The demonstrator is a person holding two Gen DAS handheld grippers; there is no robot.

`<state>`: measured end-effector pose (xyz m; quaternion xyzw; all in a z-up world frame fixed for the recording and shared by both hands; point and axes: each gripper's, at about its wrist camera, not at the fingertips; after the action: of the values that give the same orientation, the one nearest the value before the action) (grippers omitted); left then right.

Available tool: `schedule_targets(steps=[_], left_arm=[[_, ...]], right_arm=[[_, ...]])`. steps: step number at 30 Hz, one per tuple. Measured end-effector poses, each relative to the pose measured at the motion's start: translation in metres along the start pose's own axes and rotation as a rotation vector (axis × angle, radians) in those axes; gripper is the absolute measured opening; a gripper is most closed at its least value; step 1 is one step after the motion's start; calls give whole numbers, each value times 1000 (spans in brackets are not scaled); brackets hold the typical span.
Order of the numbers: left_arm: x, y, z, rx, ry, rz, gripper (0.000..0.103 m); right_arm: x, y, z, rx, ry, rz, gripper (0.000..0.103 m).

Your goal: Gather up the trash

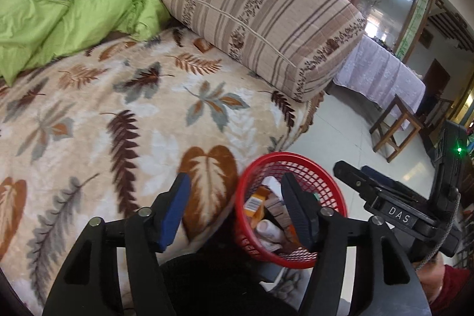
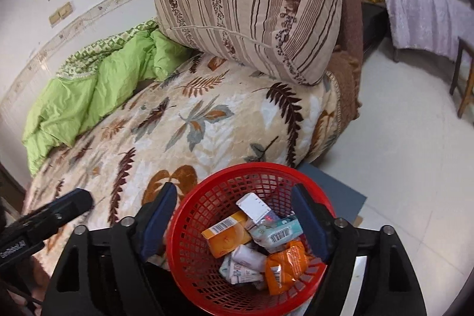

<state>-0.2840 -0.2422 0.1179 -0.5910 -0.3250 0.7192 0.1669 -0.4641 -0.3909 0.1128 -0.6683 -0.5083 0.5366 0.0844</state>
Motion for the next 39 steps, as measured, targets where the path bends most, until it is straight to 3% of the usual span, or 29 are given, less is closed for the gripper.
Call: schedule_targets(steps=[3, 7, 11, 13, 30, 39], left_arm=[[11, -15, -10, -42, 5, 9, 70], [24, -33, -17, -113, 30, 25, 85], [36, -50, -23, -167, 39, 42, 90], [41, -57, -26, -199, 49, 44, 94], [69, -91, -51, -360, 9, 61, 96], [69, -94, -50, -398, 15, 68, 99]], right_arm=[[8, -5, -12, 70, -21, 17, 89], [19, -14, -30, 193, -43, 77, 91], [32, -27, -47, 286, -52, 143, 96], [38, -32, -53, 290, -48, 147, 96], [70, -52, -81, 332, -52, 125, 96], [74, -57, -83, 337, -58, 123, 96]])
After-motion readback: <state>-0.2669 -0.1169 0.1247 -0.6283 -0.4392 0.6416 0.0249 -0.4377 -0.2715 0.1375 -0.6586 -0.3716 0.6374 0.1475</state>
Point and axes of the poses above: each gripper's, at about its wrist camera, not at the fingertips, and y roughly the way its jaws point, z to its right, x to its underside, and after that the axes turned 13 degrees about y, right-handed
